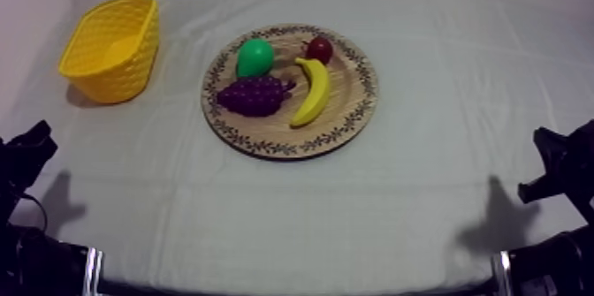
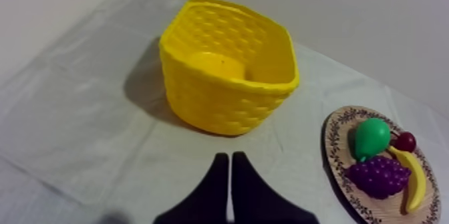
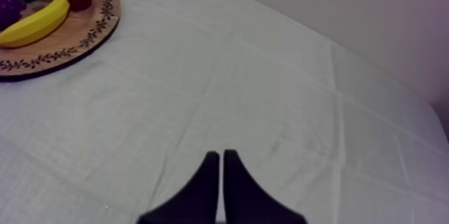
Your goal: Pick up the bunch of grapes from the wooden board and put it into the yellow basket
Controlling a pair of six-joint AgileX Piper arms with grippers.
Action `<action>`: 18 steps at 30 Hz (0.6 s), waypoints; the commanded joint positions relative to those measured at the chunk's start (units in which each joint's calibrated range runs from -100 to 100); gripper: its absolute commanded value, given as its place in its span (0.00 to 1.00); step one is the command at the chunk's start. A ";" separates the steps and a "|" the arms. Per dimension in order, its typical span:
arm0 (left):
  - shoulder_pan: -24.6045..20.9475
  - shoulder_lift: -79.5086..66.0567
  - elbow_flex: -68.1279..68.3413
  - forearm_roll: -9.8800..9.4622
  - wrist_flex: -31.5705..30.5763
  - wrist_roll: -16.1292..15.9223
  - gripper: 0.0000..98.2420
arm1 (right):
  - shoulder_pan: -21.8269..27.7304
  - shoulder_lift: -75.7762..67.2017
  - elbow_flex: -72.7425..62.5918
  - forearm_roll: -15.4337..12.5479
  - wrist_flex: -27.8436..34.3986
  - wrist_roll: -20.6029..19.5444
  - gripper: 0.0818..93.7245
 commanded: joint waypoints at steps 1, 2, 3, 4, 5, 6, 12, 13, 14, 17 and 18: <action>-0.15 -0.10 1.18 -0.02 -3.35 0.26 0.00 | -0.01 0.00 0.00 -0.01 -0.01 -0.02 0.00; -0.15 -0.10 1.18 -0.02 -3.35 0.26 0.00 | -0.01 0.00 0.00 -0.01 -0.01 -0.02 0.00; -0.15 -0.10 1.18 -0.02 -3.35 0.26 0.00 | -0.01 0.00 0.00 -0.01 -0.01 -0.02 0.00; -0.15 -0.10 1.18 -0.02 -3.35 0.26 0.00 | -0.01 0.00 0.00 -0.01 -0.01 -0.02 0.00; -0.15 -0.10 1.18 -0.02 -3.35 0.26 0.00 | -0.01 0.00 0.00 -0.01 -0.01 -0.02 0.00; -0.15 -0.10 1.18 -0.02 -3.35 0.26 0.00 | -0.01 0.00 0.00 -0.01 -0.01 -0.02 0.00; -0.15 -0.10 1.22 -0.02 -3.35 0.69 0.00 | -0.01 0.00 0.00 -0.01 -0.01 0.02 0.00; -0.02 -0.10 1.24 -0.02 -3.35 1.04 0.00 | -0.01 0.00 0.00 -0.01 -0.01 0.02 0.00; 0.42 -0.10 1.26 -0.02 -3.35 1.00 0.00 | -0.01 0.00 0.00 -0.01 -0.01 0.01 0.00; 3.08 -0.26 1.40 -0.13 -4.17 -0.31 0.00 | -0.01 0.00 0.00 -0.01 -0.01 0.03 0.00; 4.04 -0.29 1.43 -0.16 -4.46 -0.89 0.00 | -0.01 0.00 0.00 -0.01 -0.01 0.02 0.00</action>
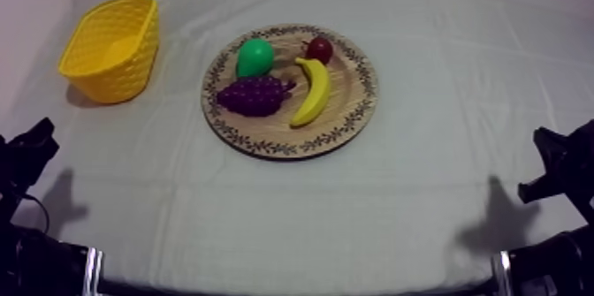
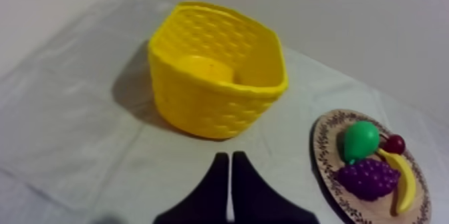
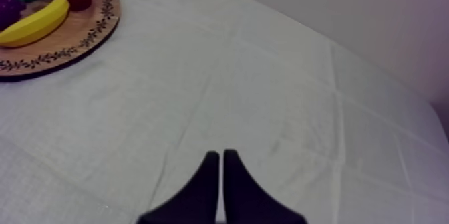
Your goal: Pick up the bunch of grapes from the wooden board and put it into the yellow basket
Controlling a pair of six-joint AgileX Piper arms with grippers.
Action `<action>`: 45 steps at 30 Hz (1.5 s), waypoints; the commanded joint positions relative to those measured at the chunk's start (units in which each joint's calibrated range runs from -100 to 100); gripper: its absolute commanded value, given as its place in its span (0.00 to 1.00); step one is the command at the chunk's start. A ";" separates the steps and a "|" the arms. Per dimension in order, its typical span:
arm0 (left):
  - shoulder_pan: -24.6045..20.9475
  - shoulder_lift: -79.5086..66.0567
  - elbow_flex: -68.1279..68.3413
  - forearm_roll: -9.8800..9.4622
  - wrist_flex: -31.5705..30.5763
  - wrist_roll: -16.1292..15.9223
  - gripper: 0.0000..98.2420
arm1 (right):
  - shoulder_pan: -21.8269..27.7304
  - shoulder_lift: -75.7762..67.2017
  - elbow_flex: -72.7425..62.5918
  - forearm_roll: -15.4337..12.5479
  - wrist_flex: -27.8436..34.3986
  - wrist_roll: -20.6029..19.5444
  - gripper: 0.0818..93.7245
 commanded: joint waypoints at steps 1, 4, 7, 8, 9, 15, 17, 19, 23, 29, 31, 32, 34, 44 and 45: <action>2.68 -0.10 0.06 -0.07 -0.39 -2.15 0.00 | -0.01 0.00 0.00 -0.01 -0.01 0.02 0.00; 5.35 0.09 -0.14 -0.06 -1.21 -4.40 0.00 | -0.01 0.00 0.00 -0.01 -0.01 0.04 0.00; 7.11 2.69 -0.21 -0.09 -2.74 -6.10 0.00 | -0.01 0.00 0.00 -0.01 -0.01 0.02 0.00; 7.37 4.27 -0.41 -0.02 -3.27 -6.59 0.00 | -0.01 0.00 0.00 -0.01 -0.01 0.04 0.00; 7.66 5.99 -0.95 0.03 -3.64 -7.04 0.00 | -0.01 0.00 0.00 -0.01 -0.01 0.03 0.00; 9.75 17.64 -10.26 0.06 0.60 -10.93 0.00 | -0.01 0.00 0.00 -0.01 -0.01 0.02 0.00; 10.31 21.83 -14.31 0.10 3.22 -12.51 0.00 | -0.01 0.00 0.00 -0.01 -0.01 0.02 0.00; 10.78 26.15 -18.40 0.23 5.81 -14.12 0.00 | -0.01 0.00 0.00 -0.01 -0.01 0.02 0.00; 11.63 34.96 -26.95 1.25 11.31 -18.24 0.00 | -0.01 0.00 0.00 -0.01 -0.01 0.02 0.00; 13.29 47.46 -37.87 3.44 17.63 -25.06 0.00 | -0.01 0.00 0.00 -0.01 -0.01 0.02 0.00; 13.90 51.49 -41.69 4.16 20.15 -27.05 0.00 | -0.01 0.00 0.00 -0.01 -0.01 0.02 0.00; 14.20 53.47 -43.71 4.51 21.45 -28.07 0.00 | -0.01 0.00 0.00 -0.01 -0.01 0.02 0.00; 14.76 57.23 -47.96 5.06 24.25 -29.84 0.00 | -0.01 0.00 0.00 -0.01 -0.01 0.02 0.00; 18.92 74.11 -67.46 3.53 36.44 -32.92 0.00 | -0.01 0.00 0.00 -0.01 -0.01 0.02 0.00; 19.63 75.70 -68.81 3.02 36.76 -32.56 0.00 | -0.01 0.00 0.00 -0.01 -0.01 0.02 0.00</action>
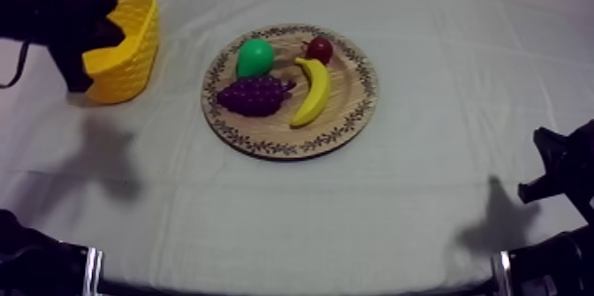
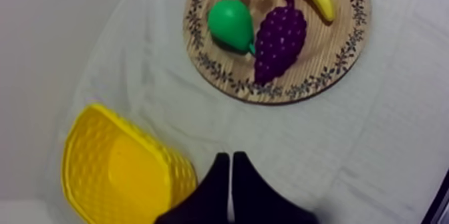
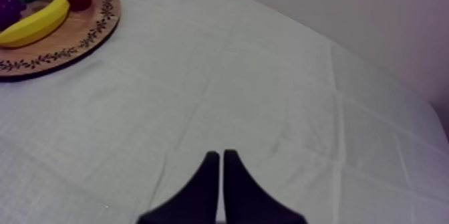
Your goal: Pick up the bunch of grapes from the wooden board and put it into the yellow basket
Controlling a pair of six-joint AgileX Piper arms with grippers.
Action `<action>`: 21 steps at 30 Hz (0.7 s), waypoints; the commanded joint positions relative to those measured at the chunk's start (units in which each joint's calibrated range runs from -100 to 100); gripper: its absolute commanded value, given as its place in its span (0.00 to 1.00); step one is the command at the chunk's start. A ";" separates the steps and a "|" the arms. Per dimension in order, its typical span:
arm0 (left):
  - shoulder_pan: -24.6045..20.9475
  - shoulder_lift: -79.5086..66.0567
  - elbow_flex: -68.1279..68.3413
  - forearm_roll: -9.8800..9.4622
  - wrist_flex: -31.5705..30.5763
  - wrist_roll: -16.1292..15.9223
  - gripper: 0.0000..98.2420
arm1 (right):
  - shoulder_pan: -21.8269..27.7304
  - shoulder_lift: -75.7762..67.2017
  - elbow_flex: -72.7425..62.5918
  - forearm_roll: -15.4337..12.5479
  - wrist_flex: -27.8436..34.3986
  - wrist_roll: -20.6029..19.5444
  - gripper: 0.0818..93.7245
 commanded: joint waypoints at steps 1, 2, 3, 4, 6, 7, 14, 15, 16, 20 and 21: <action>1.81 5.43 -5.34 -0.97 0.67 1.08 0.00 | -0.01 0.00 0.00 -0.01 -0.01 -0.02 0.00; 2.52 6.97 -6.55 -1.36 0.83 1.46 0.00 | -0.01 0.00 0.00 -0.01 -0.01 -0.02 0.00; 3.21 8.48 -7.66 -1.67 0.94 1.82 0.00 | -0.01 0.00 0.00 -0.01 -0.01 -0.02 0.00; 3.89 9.99 -8.74 -2.01 1.02 2.18 0.00 | -0.01 0.00 0.00 -0.01 -0.01 -0.02 0.00; 5.28 12.98 -10.79 -2.73 1.39 3.05 0.00 | -0.01 0.00 0.00 -0.01 -0.01 -0.02 0.00; 5.97 14.45 -11.80 -3.07 1.74 3.44 0.00 | -0.01 0.00 0.00 -0.01 -0.01 -0.02 0.00; 10.45 23.68 -18.07 -4.83 3.68 4.61 0.01 | -0.01 0.00 0.00 -0.01 -0.01 -0.02 0.00; 10.81 24.81 -18.85 -4.91 3.83 4.67 0.01 | -0.01 0.00 0.00 -0.01 -0.01 -0.02 0.00; 11.06 25.89 -19.59 -4.97 4.11 4.71 0.03 | -0.01 0.00 0.00 -0.01 -0.01 -0.02 0.00; 11.40 29.14 -21.60 -5.04 5.28 4.82 0.14 | -0.01 0.00 0.00 -0.01 -0.01 -0.02 0.00; 11.36 29.72 -21.81 -5.01 5.44 4.72 0.19 | -0.01 0.00 0.00 -0.01 -0.01 -0.02 0.00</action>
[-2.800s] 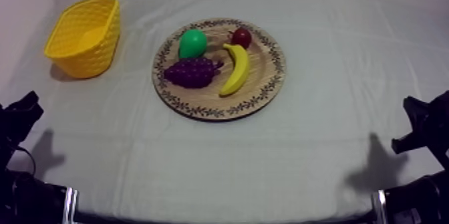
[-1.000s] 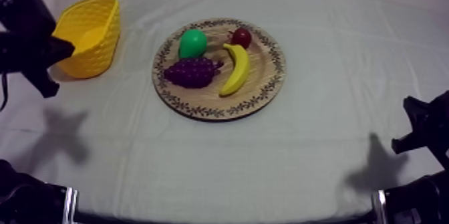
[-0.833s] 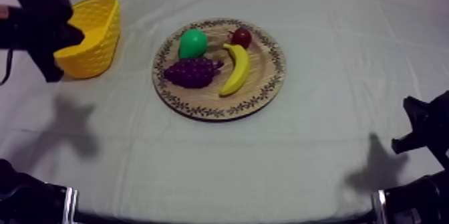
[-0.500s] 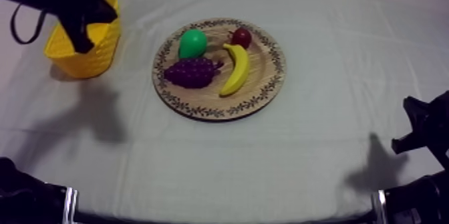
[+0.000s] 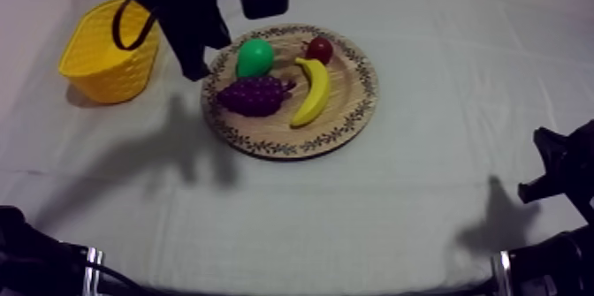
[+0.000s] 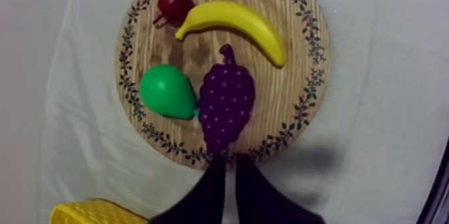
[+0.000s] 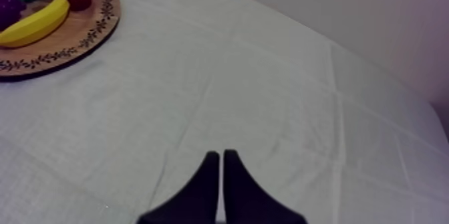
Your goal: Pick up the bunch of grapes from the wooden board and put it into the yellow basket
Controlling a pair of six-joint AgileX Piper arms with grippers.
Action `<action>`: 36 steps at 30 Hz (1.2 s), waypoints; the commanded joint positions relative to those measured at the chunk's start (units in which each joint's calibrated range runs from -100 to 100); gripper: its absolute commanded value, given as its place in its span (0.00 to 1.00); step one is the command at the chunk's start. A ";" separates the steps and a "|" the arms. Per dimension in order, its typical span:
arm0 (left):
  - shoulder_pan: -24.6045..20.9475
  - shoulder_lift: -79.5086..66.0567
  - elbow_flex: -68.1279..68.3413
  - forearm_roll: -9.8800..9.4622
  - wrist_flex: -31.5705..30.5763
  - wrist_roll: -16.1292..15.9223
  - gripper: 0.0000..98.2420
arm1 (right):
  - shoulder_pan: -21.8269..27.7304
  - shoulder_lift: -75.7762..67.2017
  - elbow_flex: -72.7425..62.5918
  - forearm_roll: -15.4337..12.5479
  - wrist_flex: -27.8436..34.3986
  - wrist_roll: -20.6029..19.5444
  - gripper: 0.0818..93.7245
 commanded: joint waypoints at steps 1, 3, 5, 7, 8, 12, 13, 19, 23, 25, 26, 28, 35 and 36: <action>-0.07 1.39 -0.27 0.07 0.39 -0.26 0.24 | -0.01 0.00 0.00 -0.01 -0.01 -0.02 0.00; -0.13 2.31 -0.45 -0.10 0.70 -0.14 0.32 | -0.01 0.00 0.00 -0.01 -0.01 -0.02 0.00; -0.13 3.08 -0.61 -0.37 0.90 0.21 0.39 | -0.01 0.00 0.00 -0.01 -0.01 -0.02 0.00; -0.12 3.77 -0.91 -0.65 1.01 0.76 0.45 | -0.01 0.00 0.00 -0.01 -0.01 -0.02 0.00; -0.12 4.05 -1.06 -0.76 1.04 1.01 0.48 | -0.01 0.00 0.00 -0.01 -0.01 -0.02 0.00; -0.15 5.15 -1.52 -1.11 1.16 1.86 0.58 | -0.01 0.00 0.00 -0.01 -0.01 -0.02 0.00; -0.18 5.48 -1.58 -1.18 1.17 2.04 0.60 | -0.01 0.00 0.00 -0.01 -0.01 -0.02 0.00; -0.29 8.21 -2.53 -1.31 1.04 2.33 0.69 | -0.01 0.00 0.00 -0.01 -0.01 -0.02 0.00; -0.26 10.18 -3.33 -1.52 0.88 2.57 0.74 | -0.01 0.00 0.00 -0.01 -0.01 -0.02 0.00; -0.26 11.38 -3.58 -1.73 0.58 2.75 0.76 | -0.01 0.00 0.00 -0.01 -0.01 -0.02 0.00; -0.35 12.15 -3.76 -1.81 0.47 2.82 0.76 | -0.01 0.00 0.00 -0.01 -0.01 -0.02 0.00; -0.60 13.96 -4.22 -1.91 0.35 2.90 0.78 | -0.01 0.00 0.00 -0.01 -0.01 -0.02 0.00; -1.06 21.28 -6.61 -2.61 -0.56 3.08 0.82 | -0.01 0.00 0.00 -0.01 -0.01 -0.02 0.00; -1.08 22.28 -7.13 -2.66 -0.76 3.07 0.82 | -0.01 0.00 0.00 -0.01 -0.01 -0.02 0.00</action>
